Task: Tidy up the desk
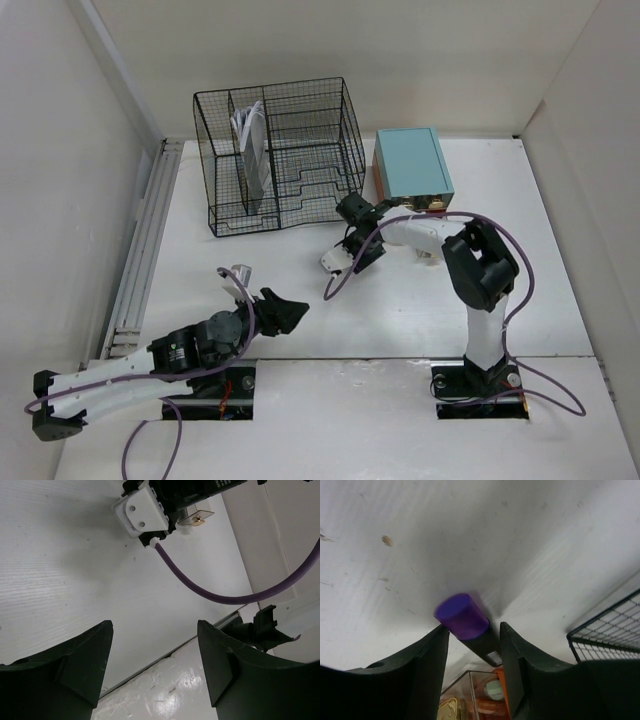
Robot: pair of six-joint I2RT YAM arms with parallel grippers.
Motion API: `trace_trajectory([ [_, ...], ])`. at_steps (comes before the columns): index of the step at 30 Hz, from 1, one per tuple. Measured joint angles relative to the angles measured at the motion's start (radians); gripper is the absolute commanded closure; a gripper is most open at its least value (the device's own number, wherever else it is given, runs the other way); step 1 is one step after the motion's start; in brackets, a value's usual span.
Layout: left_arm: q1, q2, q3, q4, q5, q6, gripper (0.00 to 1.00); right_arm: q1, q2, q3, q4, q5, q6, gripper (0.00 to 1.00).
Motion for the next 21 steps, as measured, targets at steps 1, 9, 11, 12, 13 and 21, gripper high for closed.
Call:
trace_trajectory([
  [1, 0.0, -0.001, 0.0, 0.0, -0.002, 0.0, 0.35, 0.005, 0.009, 0.011, -0.016, 0.0, -0.006, 0.51],
  [9, 0.0, -0.051, 0.0, -0.036, -0.008, 0.0, 0.35, 0.041, 0.029, 0.044, -0.128, -0.019, -0.035, 0.85],
  [11, 0.0, -0.07, 0.0, -0.039, -0.01, 0.0, 0.35, 0.045, 0.035, 0.054, -0.145, -0.034, -0.025, 0.9],
  [12, 0.0, -0.079, 0.0, -0.04, -0.01, -0.001, 0.35, 0.045, 0.035, 0.057, -0.15, -0.042, -0.013, 0.9],
  [13, 0.0, -0.087, 0.0, -0.041, -0.011, -0.001, 0.35, 0.045, 0.035, 0.058, -0.153, -0.054, 0.003, 0.91],
  [21, 0.0, -0.101, 0.0, -0.044, -0.01, -0.004, 0.35, 0.035, -0.072, 0.016, -0.103, -0.293, 0.233, 0.93],
])
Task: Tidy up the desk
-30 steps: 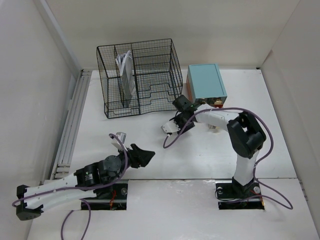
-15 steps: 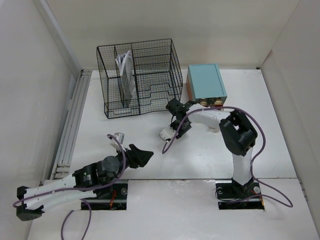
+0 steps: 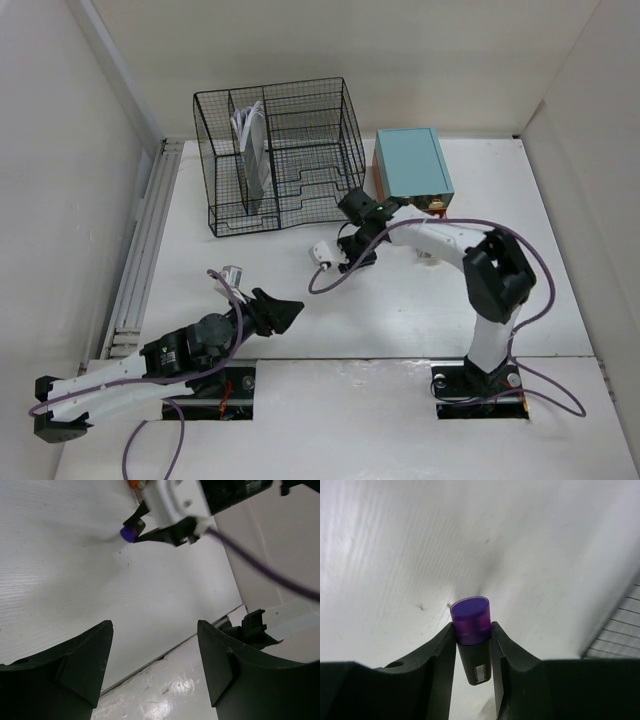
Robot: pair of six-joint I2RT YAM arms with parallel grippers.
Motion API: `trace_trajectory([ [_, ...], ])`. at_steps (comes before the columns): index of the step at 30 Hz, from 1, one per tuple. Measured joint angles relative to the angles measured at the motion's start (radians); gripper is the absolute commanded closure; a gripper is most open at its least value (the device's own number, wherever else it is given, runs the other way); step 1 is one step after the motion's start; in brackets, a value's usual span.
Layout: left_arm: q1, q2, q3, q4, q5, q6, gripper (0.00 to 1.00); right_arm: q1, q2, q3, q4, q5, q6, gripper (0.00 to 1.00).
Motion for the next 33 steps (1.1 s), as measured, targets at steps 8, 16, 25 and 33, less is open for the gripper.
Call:
trace_trajectory([
  [8, 0.0, 0.014, 0.0, 0.003, 0.003, 0.0, 0.35, -0.232, -0.33, -0.03, 0.219, -0.278, 0.312, 0.96],
  [16, 0.0, 0.064, 0.0, 0.029, 0.005, 0.004, 0.35, -0.463, -0.55, -0.21, 0.441, -0.214, 0.576, 0.97],
  [25, 0.0, 0.1, 0.0, 0.069, 0.012, 0.012, 0.35, -0.558, -0.536, -0.284, 0.447, -0.119, 0.702, 0.97],
  [33, 0.0, 0.097, 0.0, 0.076, 0.012, 0.013, 0.35, -0.584, -0.446, -0.288, 0.42, -0.068, 0.705, 0.94],
])
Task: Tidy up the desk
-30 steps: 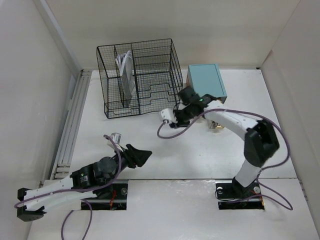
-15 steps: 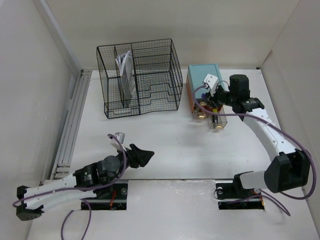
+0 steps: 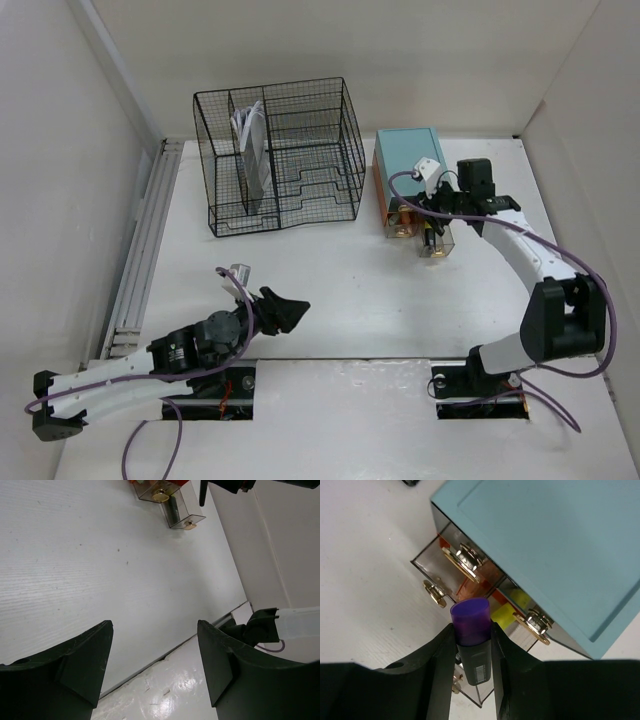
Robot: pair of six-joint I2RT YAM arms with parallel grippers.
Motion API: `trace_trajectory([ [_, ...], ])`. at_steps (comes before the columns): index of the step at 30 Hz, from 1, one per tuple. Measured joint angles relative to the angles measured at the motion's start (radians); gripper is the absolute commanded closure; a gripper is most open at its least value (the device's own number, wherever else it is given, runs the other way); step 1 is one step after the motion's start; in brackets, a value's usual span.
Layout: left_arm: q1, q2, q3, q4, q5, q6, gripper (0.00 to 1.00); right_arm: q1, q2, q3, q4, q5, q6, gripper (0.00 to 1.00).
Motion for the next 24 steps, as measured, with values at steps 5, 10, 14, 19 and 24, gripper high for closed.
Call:
trace_trajectory([
  [5, 0.0, -0.007, 0.0, -0.004, 0.001, 0.0, 0.35, -0.008, 0.053, 0.0, -0.017, 0.038, -0.006, 0.89],
  [10, 0.0, -0.023, 0.0, -0.008, 0.001, 0.0, 0.35, -0.008, 0.068, -0.001, -0.033, 0.078, -0.01, 0.54],
  [14, 0.0, -0.023, 0.0, -0.014, 0.001, 0.0, 0.35, -0.008, 0.068, -0.001, -0.035, 0.091, -0.016, 0.42],
  [19, 0.0, -0.024, 0.0, -0.016, 0.001, 0.0, 0.35, -0.015, 0.061, -0.001, -0.039, 0.084, -0.03, 1.0],
  [24, 0.0, -0.031, 0.0, -0.025, 0.0, 0.001, 0.35, -0.048, 0.037, 0.005, -0.141, -0.044, -0.162, 1.0],
])
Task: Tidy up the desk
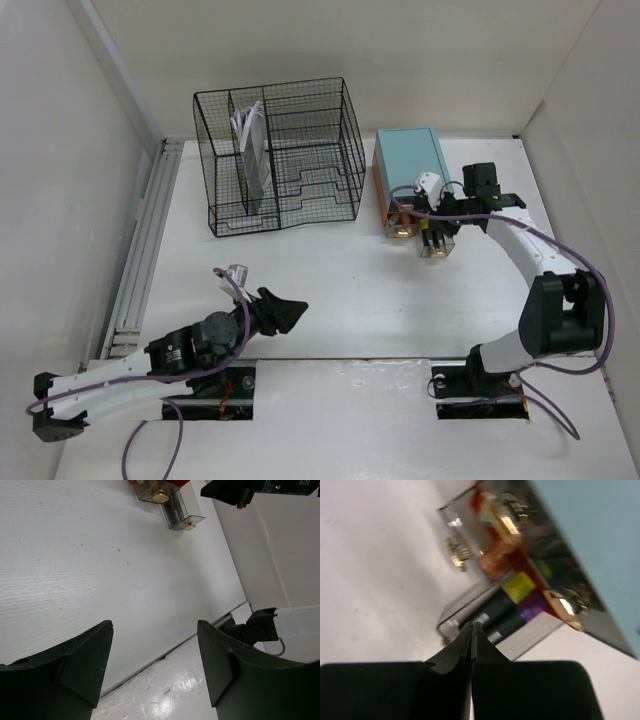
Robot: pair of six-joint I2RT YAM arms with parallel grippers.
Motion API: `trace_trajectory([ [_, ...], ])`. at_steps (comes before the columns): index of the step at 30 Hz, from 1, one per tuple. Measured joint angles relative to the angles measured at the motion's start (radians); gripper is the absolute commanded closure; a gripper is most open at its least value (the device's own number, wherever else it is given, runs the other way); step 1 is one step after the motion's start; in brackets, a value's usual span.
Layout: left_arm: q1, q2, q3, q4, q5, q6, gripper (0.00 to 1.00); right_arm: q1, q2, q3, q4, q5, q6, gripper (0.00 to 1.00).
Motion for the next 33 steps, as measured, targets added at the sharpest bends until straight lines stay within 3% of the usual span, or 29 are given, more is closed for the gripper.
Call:
trace_trajectory([
  [6, 0.0, -0.01, 0.0, -0.008, 0.0, 0.001, 0.35, -0.012, 0.082, 0.087, -0.422, -0.172, -0.478, 1.0],
  [10, 0.0, -0.019, 0.0, -0.012, 0.0, 0.002, 0.35, -0.023, 0.152, 0.068, -0.546, -0.162, -0.636, 1.0],
  [14, 0.0, -0.022, 0.0, -0.013, 0.0, 0.001, 0.35, -0.032, 0.122, -0.012, -0.47, -0.089, -0.603, 1.0],
  [19, 0.0, -0.015, 0.0, -0.011, 0.0, 0.001, 0.35, -0.033, 0.053, -0.112, -0.247, 0.051, -0.449, 1.0],
  [30, 0.0, 0.077, 0.0, 0.056, 0.002, 0.001, 0.36, -0.016, 0.071, -0.134, 0.106, 0.25, -0.279, 1.0],
  [33, 0.0, 0.172, 0.0, 0.134, 0.003, 0.002, 0.51, 0.007, 0.088, -0.135, 0.159, 0.277, -0.271, 1.0],
])
